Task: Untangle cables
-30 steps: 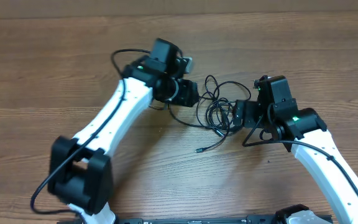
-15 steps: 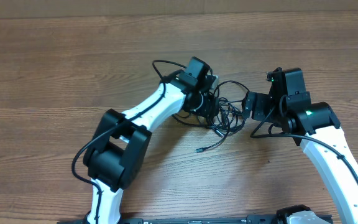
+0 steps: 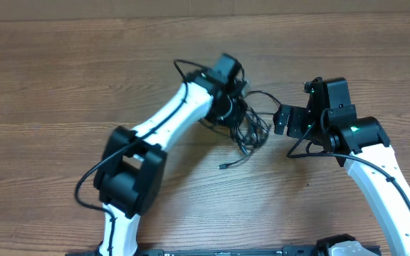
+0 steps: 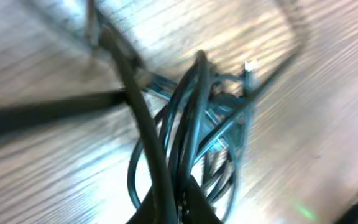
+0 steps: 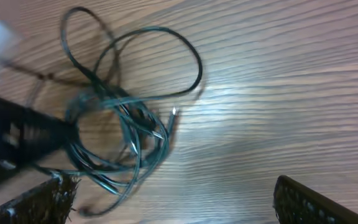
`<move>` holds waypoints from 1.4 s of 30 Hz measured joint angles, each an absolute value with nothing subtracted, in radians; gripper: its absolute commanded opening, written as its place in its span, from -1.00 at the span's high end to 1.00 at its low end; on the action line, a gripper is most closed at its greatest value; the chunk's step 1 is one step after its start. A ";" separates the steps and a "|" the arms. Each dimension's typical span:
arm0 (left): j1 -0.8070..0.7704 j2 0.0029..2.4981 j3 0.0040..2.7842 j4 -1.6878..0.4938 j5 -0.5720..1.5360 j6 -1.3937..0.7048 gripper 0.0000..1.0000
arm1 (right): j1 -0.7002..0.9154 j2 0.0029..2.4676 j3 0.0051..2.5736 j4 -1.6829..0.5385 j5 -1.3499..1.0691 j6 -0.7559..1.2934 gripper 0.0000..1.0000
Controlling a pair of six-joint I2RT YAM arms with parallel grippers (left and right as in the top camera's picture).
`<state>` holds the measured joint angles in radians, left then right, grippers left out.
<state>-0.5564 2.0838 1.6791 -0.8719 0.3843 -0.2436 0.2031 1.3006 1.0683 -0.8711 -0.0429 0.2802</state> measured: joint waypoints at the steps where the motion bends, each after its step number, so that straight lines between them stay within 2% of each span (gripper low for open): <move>1: -0.539 2.064 1.722 -0.915 0.405 -0.235 0.92 | 0.203 1.301 1.068 -0.867 -0.077 0.270 -1.00; 5: -0.498 1.956 1.815 -0.984 0.465 -0.218 0.92 | 0.204 1.301 1.068 -0.829 -0.214 0.233 -0.99; 11: -0.498 1.810 1.842 -0.989 0.577 -0.202 0.92 | 0.204 1.301 1.068 -0.742 -0.326 0.215 -0.85; 13: -0.498 1.795 1.842 -0.989 0.609 -0.202 0.92 | 0.204 1.301 1.068 -0.710 -0.344 0.217 -0.61; 14: -0.498 1.792 1.842 -0.990 0.618 -0.202 0.92 | 0.204 1.301 1.068 -0.703 -0.348 0.215 -0.40; 16: -0.498 1.792 1.842 -1.000 0.635 -0.202 0.92 | 0.204 1.301 1.068 -0.678 -0.358 0.216 -0.14; 17: -0.498 1.792 1.842 -1.008 0.643 -0.202 0.92 | 0.204 1.301 1.068 -0.668 -0.360 0.215 -0.06; 20: -0.498 1.792 1.842 -1.027 0.678 -0.202 0.92 | 0.205 1.301 1.068 -0.646 -0.359 0.223 -0.03; 23: -0.496 1.792 1.842 -1.034 0.716 -0.202 0.92 | 0.205 1.303 1.068 -0.646 -0.323 0.268 0.31; 28: -0.484 1.790 1.842 -1.055 0.755 -0.186 0.92 | 0.205 1.342 1.068 -0.664 -0.258 0.331 0.64; 30: -0.474 1.784 1.842 -1.063 0.760 -0.175 0.92 | 0.205 1.369 1.068 -0.683 -0.220 0.353 0.88; 31: -0.466 1.780 1.842 -1.071 0.760 -0.171 0.92 | 0.205 1.383 1.068 -0.693 -0.200 0.358 0.92; 36: -0.390 1.718 1.842 -1.137 0.725 -0.152 0.92 | 0.205 1.415 1.068 -0.752 -0.073 0.419 0.91; 37: -0.370 1.700 1.842 -1.142 0.720 -0.152 0.92 | 0.205 1.415 1.068 -0.761 -0.043 0.432 0.82; 40: -0.313 1.642 1.842 -1.141 0.725 -0.149 0.92 | 0.205 1.415 1.068 -0.745 -0.042 0.458 0.17; 42: -0.297 1.623 1.842 -1.129 0.730 -0.149 0.92 | 0.202 1.416 1.068 -0.690 -0.150 0.424 -0.10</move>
<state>-0.2970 1.6230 1.8420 -1.1294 0.7296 -0.1490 0.2024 1.4162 1.0683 -0.6899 -0.1497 0.4236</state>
